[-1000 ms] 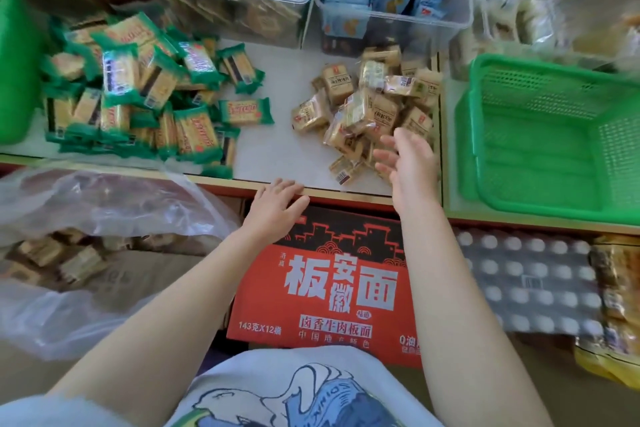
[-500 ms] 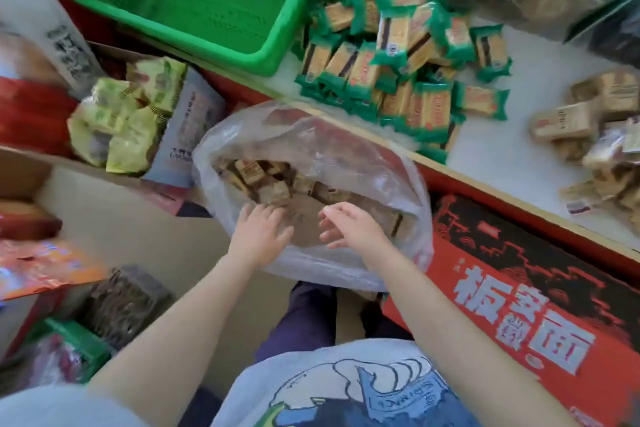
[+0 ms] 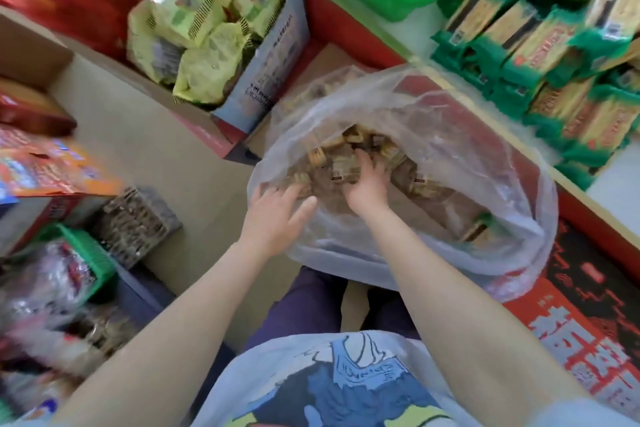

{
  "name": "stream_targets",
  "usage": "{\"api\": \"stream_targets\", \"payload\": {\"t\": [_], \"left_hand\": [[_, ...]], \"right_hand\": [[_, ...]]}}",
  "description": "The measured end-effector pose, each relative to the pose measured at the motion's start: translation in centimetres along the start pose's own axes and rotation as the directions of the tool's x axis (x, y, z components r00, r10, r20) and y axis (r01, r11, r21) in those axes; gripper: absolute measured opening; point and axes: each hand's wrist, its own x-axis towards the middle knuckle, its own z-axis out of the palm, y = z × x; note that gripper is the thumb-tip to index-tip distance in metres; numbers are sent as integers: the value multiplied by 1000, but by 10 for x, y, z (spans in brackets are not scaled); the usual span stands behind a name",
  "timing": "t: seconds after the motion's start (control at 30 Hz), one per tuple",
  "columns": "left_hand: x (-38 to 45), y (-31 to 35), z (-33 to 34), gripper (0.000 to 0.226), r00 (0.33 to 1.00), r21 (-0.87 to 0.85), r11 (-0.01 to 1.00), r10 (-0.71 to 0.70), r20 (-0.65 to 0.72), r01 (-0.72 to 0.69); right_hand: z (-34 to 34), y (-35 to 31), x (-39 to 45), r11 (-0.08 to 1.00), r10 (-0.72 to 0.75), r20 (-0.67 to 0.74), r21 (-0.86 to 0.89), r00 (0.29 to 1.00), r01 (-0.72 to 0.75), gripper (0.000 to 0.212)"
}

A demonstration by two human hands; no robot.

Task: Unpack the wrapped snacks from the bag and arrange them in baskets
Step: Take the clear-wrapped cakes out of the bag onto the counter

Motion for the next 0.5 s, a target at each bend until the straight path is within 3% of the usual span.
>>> {"api": "stream_targets", "payload": {"t": [0.27,0.4,0.5], "left_hand": [[-1,-1,1,78,999,-117,993,26,28,-23],[-5,11,-5,58,999,-240,971,26,47,-14],[-2,40,-15,54,998,-504,862,-6,70,41]], "right_hand": [[8,14,21,984,30,30,-179,999,-24,64],[-16,14,-13,987,109,32,111,994,-112,60],[-52,20,-51,839,78,220,512,972,-183,27]]}}
